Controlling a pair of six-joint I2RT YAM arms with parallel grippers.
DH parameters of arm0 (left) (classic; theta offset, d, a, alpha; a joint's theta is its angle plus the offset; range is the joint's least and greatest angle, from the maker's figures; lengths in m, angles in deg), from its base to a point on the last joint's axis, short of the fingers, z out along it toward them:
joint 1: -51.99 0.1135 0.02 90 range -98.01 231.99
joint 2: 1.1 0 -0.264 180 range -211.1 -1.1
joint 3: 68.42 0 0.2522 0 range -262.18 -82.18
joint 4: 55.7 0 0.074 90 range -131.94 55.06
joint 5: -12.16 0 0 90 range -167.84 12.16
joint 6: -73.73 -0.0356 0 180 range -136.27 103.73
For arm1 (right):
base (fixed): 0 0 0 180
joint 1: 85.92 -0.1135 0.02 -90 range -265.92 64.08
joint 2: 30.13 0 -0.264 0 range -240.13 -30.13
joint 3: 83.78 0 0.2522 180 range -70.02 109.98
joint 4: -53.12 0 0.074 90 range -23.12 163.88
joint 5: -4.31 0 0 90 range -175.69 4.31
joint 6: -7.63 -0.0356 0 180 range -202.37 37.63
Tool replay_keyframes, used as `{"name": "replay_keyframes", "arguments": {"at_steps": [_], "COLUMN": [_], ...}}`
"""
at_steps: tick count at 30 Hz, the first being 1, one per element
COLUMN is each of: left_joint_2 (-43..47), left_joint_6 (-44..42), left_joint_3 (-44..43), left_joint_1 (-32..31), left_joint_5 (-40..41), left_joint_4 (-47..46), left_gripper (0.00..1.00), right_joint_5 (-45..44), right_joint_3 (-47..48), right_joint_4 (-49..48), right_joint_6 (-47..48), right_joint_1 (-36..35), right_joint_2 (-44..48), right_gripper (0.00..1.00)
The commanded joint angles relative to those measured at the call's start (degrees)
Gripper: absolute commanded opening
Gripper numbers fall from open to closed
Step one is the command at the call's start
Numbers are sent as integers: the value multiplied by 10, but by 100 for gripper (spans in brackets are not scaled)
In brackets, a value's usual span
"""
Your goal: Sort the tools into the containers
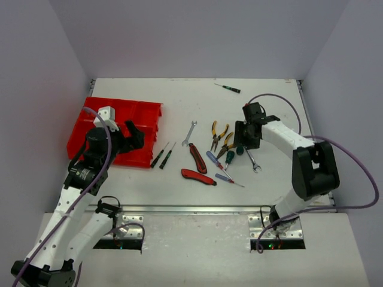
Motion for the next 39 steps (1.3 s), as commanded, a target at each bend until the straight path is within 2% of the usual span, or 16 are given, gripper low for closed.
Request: {"name": "replay_keyframes", "arguments": {"at_steps": [1,3,8,13,19,21,25,27,31,35,37,39], "left_joint_2": [3,1,-5,-11,-28,-28,-19,-24,-47,-114,-149,-197], "left_joint_6": [-8,-9,-10,-11,-12,-13,-8,6,56,164,236,263], "left_joint_3": [3,3,2,3,2,1,-1,0,24,97,117,117], "left_joint_1": [-6,-7,-8,-9,-11,-11,-11,-11,-11,-22,-46,-105], "left_joint_5": [-13,-14,-18,-24,-50,-53,-69,-108,-203,-338,-358,-345], "left_joint_4": [-27,-28,-29,-29,-33,-33,-34,-42,-112,-328,-431,-496], "left_gripper": [100,100,100,100,100,100,100,100,100,100,100,100], "right_joint_5": [-43,-50,-59,-51,-53,-49,-56,-57,-28,19,92,148], "right_joint_3": [33,33,4,-15,-28,-23,-34,-37,-46,-40,-56,-73], "right_joint_4": [-28,-32,-57,-71,-89,-84,-82,-76,-78,-72,-97,-126], "right_joint_6": [-8,-9,-13,-9,8,12,6,8,27,48,55,52], "right_joint_1": [-1,-2,-4,-11,-14,-14,-22,-29,-54,-78,-89,-95], "right_joint_2": [-50,-62,-64,-59,-39,-55,-32,16,110,158,198,228], "right_gripper": [50,45,42,21,20,0,0,0,0,0,0,0]}}
